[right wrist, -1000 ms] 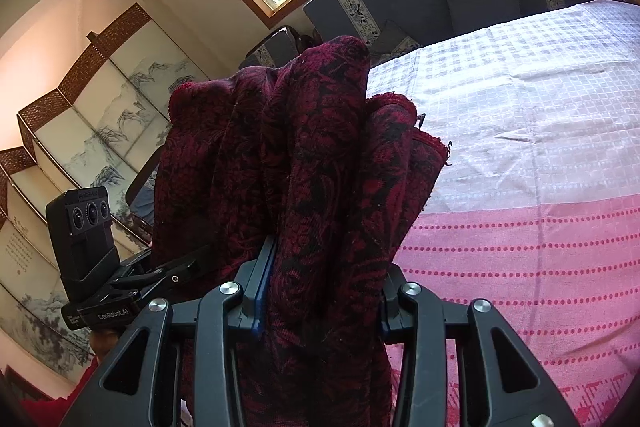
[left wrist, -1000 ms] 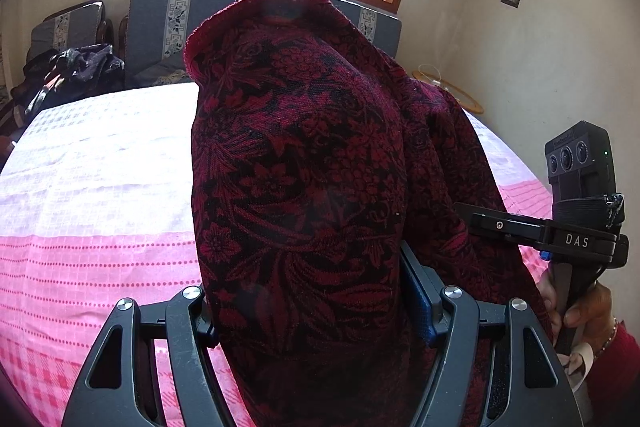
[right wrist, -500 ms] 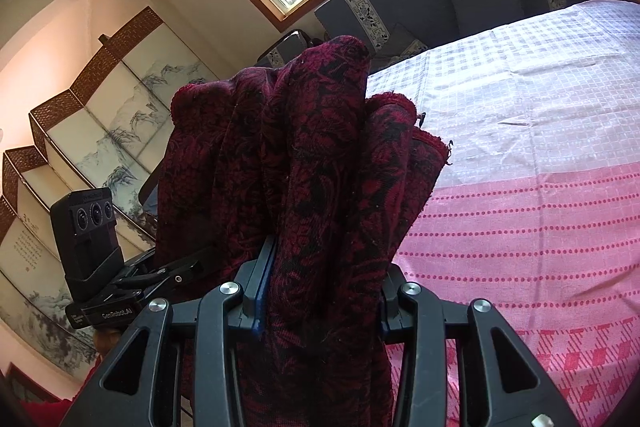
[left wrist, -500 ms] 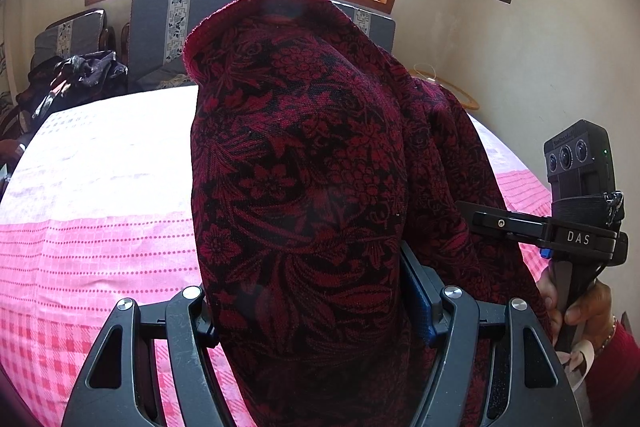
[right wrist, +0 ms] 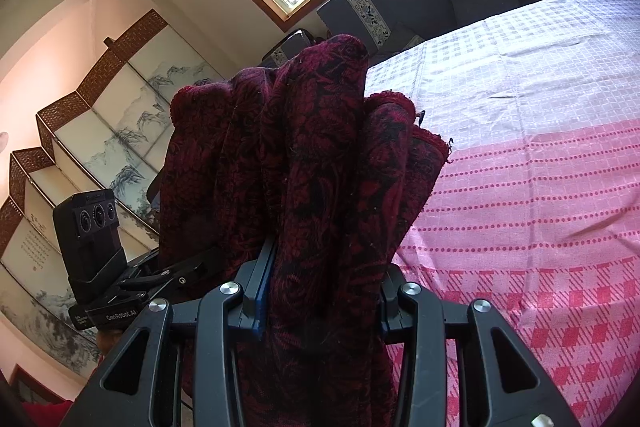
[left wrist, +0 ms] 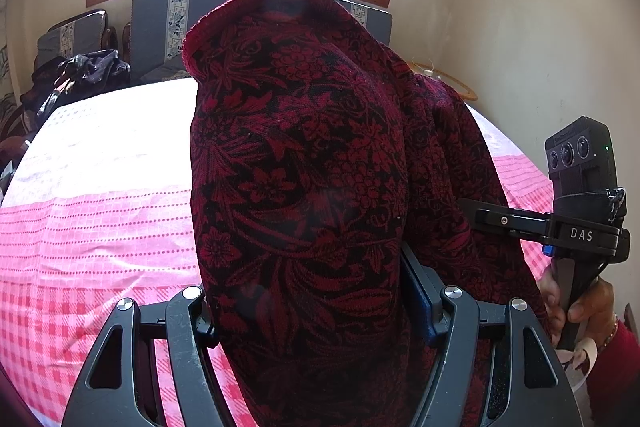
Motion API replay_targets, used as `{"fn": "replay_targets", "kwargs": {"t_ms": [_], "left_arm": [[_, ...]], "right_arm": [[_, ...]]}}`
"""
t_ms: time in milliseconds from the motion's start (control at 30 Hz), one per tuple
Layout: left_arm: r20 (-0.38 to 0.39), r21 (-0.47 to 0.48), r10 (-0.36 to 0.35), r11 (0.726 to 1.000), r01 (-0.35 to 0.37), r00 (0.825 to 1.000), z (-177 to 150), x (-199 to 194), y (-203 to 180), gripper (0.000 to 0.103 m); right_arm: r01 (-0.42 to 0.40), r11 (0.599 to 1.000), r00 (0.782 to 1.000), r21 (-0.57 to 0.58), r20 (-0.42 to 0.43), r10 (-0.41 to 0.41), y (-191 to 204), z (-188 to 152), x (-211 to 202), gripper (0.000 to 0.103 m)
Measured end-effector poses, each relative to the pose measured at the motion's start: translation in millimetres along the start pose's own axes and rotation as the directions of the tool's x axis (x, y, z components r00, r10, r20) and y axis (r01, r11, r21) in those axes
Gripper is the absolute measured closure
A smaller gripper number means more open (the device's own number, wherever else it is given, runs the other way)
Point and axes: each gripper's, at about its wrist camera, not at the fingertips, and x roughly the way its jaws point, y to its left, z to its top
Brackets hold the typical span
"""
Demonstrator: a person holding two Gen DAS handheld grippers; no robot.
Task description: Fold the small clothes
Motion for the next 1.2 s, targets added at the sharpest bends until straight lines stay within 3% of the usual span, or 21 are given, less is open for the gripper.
{"fn": "replay_targets", "kwargs": {"t_ms": [400, 1200], "left_arm": [[-0.006, -0.004, 0.009, 1.000, -0.009, 1.000, -1.8, 5.2, -4.9, 0.033], [-0.032, -0.028, 0.002, 1.000, -0.003, 0.999, -2.9, 35.2, -1.1, 0.033]], "right_arm": [[-0.009, 1.000, 1.000, 0.007, -0.005, 0.009, 14.6, 17.6, 19.9, 0.066], [0.012, 0.999, 1.000, 0.043, -0.024, -0.011, 26.8, 18.9, 41.8, 0.066]]}}
